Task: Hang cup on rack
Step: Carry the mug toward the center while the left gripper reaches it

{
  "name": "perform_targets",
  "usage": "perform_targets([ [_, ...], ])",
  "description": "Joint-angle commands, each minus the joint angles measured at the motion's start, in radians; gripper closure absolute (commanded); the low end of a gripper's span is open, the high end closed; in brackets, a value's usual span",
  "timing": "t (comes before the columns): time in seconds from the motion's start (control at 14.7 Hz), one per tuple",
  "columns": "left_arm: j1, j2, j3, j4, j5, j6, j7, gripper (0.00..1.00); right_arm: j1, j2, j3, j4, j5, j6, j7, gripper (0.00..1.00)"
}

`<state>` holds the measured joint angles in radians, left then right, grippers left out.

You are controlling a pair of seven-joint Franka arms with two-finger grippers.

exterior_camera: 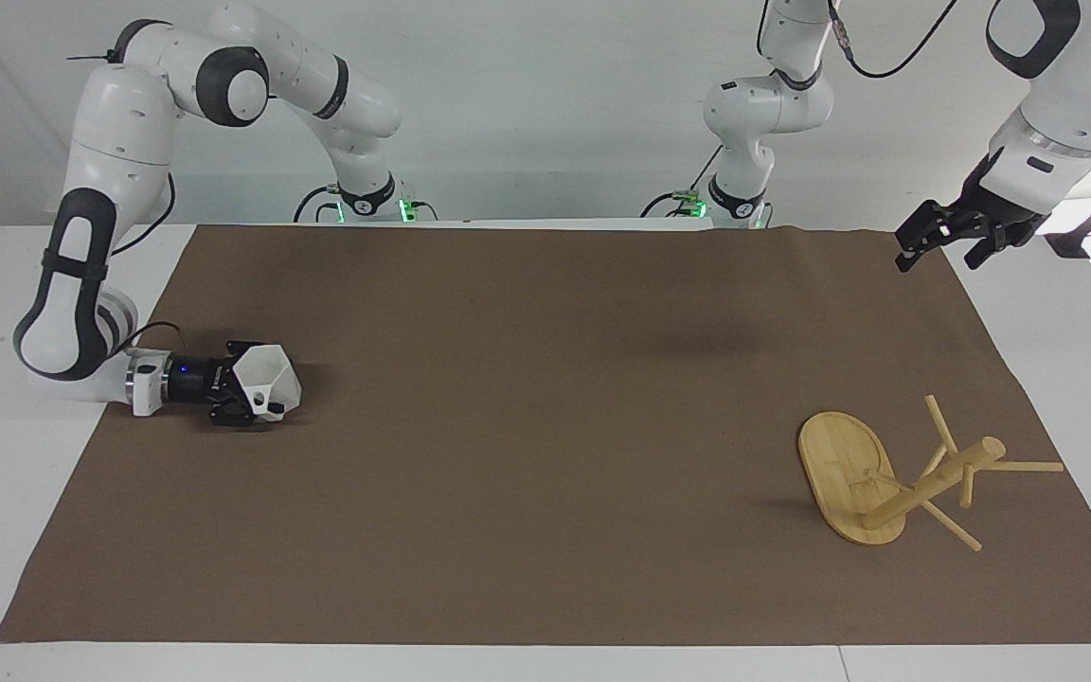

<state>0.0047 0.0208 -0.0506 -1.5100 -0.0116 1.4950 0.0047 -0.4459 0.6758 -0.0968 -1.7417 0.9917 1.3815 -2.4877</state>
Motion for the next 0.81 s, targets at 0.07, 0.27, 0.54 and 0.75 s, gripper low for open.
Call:
perform_targets([
  [0.07, -0.012, -0.004, -0.003, -0.001, 0.001, 0.021, -0.076, 0.0, 0.007, -0.045, 0.015, -0.038, 0.019, 0.017, 0.002, 0.83],
  [0.27, -0.075, -0.004, -0.006, -0.003, -0.01, 0.045, -0.161, 0.0, 0.051, -0.122, 0.084, -0.038, 0.039, 0.04, 0.152, 0.83],
  [0.54, -0.222, 0.002, -0.008, -0.004, -0.015, 0.103, -0.398, 0.0, 0.243, -0.156, 0.088, -0.035, 0.229, 0.161, 0.199, 0.83],
  [0.75, -0.401, 0.042, -0.006, 0.0, -0.004, 0.183, -0.777, 0.0, 0.401, -0.156, 0.088, -0.033, 0.352, 0.278, 0.258, 0.83],
])
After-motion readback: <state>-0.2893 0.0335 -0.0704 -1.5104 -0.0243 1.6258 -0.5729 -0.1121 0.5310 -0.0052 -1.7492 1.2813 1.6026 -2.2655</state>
